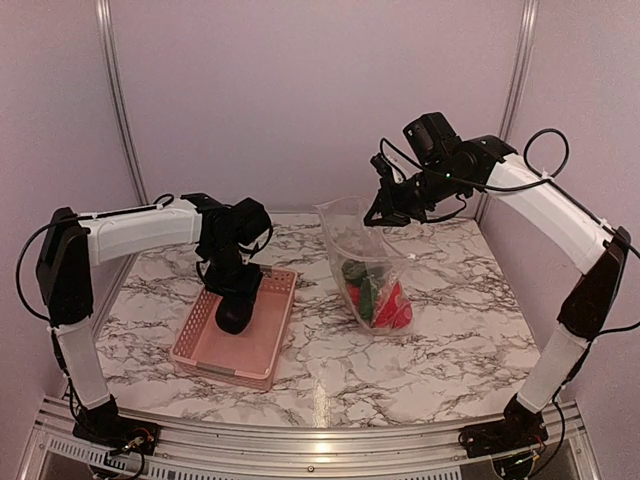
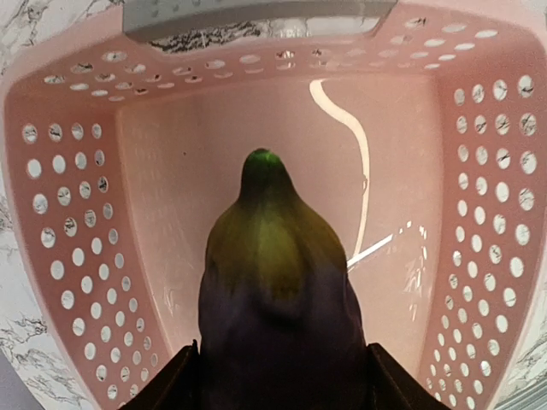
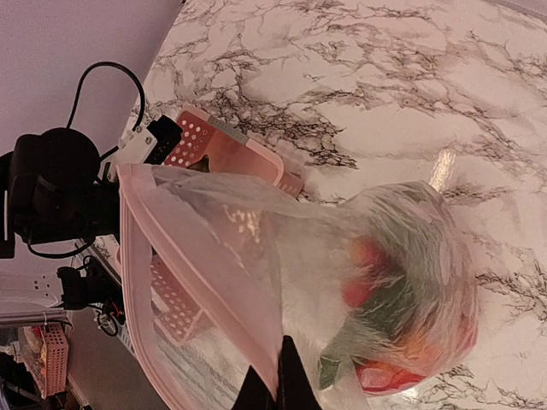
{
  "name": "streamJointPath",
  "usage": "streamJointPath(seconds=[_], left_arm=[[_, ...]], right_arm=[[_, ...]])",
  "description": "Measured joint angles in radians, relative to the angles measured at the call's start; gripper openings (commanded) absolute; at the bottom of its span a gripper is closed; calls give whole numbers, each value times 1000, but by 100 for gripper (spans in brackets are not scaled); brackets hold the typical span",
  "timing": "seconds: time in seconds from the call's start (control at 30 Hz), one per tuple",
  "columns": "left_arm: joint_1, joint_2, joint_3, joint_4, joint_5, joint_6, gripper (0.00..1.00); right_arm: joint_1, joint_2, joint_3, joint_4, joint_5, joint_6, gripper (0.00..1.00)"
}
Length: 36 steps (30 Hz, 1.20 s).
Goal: Place the food in the zip-top bag and seal the zipper
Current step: Pick up the fake vegetable from the bin, then place the fake vegetable in the zipper food storage bag.
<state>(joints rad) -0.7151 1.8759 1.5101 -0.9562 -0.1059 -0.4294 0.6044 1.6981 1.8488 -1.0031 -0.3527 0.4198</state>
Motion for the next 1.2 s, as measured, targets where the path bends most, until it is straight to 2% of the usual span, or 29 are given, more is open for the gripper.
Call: streamJointPath(seconds=[0.13, 0.27, 0.4, 0.63, 0.97, 1.2], left_arm=[[0, -28, 76, 21, -30, -18, 55], [-1, -126, 84, 136, -35, -45, 50], [-27, -271, 48, 373, -51, -60, 47], [-140, -507, -136, 873, -60, -17, 44], [-267, -376, -154, 1356, -69, 30, 43], [-386, -290, -212, 1522, -253, 162, 43]], right_arm=[[0, 0, 0, -3, 0, 1, 0], [0, -1, 0, -5, -1, 6, 0], [-1, -8, 0, -8, -2, 11, 0], [-1, -45, -17, -13, -2, 25, 0], [-2, -76, -37, -22, -5, 33, 0], [-19, -84, -47, -18, -16, 46, 0]])
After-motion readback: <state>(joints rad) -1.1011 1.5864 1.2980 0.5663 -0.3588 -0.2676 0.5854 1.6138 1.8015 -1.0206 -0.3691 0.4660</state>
